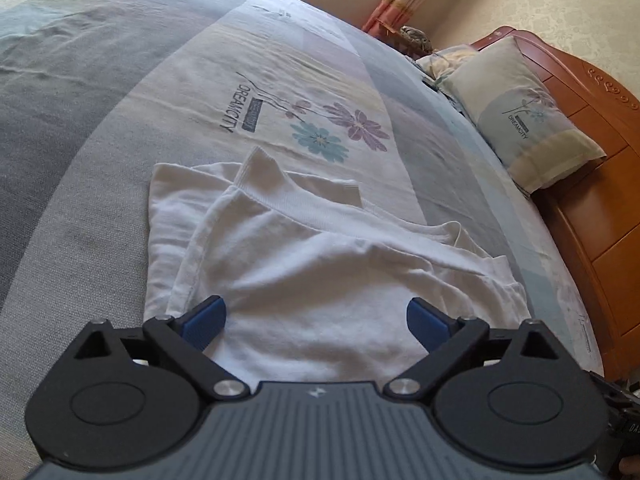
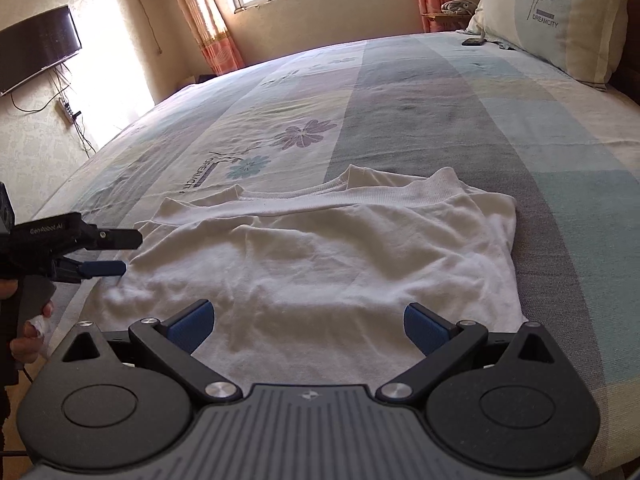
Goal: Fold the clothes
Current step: 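Roll the right tool and lower it to the shirt's collar edge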
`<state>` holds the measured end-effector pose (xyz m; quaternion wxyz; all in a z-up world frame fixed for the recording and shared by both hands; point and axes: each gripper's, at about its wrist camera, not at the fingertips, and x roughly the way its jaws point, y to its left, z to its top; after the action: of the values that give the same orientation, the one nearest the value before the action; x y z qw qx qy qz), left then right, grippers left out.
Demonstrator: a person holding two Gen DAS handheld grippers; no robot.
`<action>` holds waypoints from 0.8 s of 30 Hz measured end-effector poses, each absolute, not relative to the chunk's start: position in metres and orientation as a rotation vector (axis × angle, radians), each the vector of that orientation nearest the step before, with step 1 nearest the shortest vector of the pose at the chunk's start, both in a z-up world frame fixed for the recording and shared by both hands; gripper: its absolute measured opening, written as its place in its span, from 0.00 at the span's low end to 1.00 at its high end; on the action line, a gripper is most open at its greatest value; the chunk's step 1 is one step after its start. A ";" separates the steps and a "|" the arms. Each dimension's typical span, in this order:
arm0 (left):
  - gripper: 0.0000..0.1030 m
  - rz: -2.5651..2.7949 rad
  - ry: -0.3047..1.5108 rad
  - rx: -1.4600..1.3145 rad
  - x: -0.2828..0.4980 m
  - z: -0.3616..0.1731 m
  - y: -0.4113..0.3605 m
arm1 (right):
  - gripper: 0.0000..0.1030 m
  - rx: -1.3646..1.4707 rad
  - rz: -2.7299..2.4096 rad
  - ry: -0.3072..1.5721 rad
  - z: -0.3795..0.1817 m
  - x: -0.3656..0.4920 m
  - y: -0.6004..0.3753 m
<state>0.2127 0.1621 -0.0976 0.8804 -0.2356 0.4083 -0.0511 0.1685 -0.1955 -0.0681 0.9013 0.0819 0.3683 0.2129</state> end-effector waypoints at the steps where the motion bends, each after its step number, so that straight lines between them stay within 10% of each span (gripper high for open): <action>1: 0.94 -0.104 0.851 -0.489 0.211 -0.095 0.160 | 1.00 0.182 0.435 0.744 -0.066 0.170 -0.202; 24: 0.99 -0.048 0.929 -0.378 0.218 -0.100 0.126 | 0.99 0.712 0.503 1.019 -0.123 0.303 -0.314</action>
<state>0.2176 0.1265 -0.1002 0.8766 -0.1810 0.4454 -0.0230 0.3033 -0.3139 -0.1226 0.7835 0.3300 0.4721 0.2330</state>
